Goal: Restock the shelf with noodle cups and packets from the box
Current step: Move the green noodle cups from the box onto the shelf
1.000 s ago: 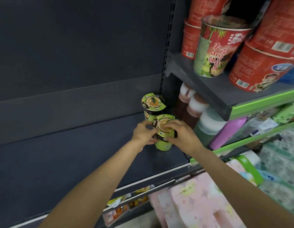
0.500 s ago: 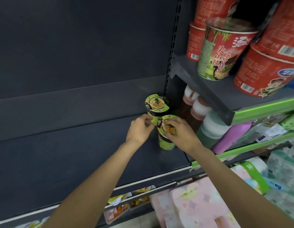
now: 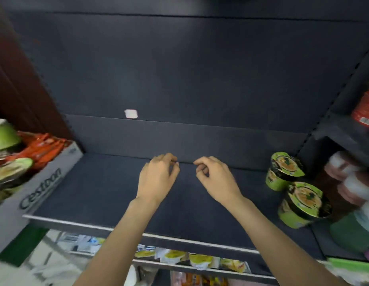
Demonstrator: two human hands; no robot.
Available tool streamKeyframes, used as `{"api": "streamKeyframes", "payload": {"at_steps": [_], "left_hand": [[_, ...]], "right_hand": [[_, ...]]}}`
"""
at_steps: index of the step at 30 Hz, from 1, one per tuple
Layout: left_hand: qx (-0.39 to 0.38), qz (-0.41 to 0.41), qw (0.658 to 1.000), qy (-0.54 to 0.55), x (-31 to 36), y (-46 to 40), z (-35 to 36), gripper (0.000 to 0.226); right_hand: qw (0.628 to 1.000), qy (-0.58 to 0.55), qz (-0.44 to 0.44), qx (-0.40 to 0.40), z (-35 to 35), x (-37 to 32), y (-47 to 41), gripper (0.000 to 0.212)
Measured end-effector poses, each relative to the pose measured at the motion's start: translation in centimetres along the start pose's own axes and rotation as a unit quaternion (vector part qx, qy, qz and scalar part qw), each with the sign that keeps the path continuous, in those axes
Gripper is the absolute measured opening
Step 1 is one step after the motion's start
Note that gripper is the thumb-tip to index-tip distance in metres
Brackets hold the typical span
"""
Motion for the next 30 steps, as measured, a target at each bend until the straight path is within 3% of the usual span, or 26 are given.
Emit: {"api": "streamKeyframes", "payload": {"at_steps": [11, 21, 30], "left_hand": [[0.019, -0.113, 0.993, -0.024, -25.8, 4.7, -11.0, 0.022], [0.021, -0.193, 0.978, -0.081, -41.4, 4.8, -13.5, 0.027], [-0.102, -0.158, 0.978, -0.095, -50.0, 1.8, -12.1, 0.049]], "right_hand": [[0.995, -0.037, -0.048, -0.078, 20.2, -17.2, -3.2, 0.023], [0.979, -0.052, -0.09, -0.177, 33.7, -25.2, -7.6, 0.028], [0.967, -0.028, -0.073, -0.241, 42.7, -26.1, -12.9, 0.063]]}}
Point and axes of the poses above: each hand's wrist, its own y-axis away from the middle knuckle, its own z-axis out of the palm, x = y × z, the point moved 1 cm from there along -y, towards the middle knuckle, and after that the axes turned 12 degrees about -y, right-handed, at the moved point
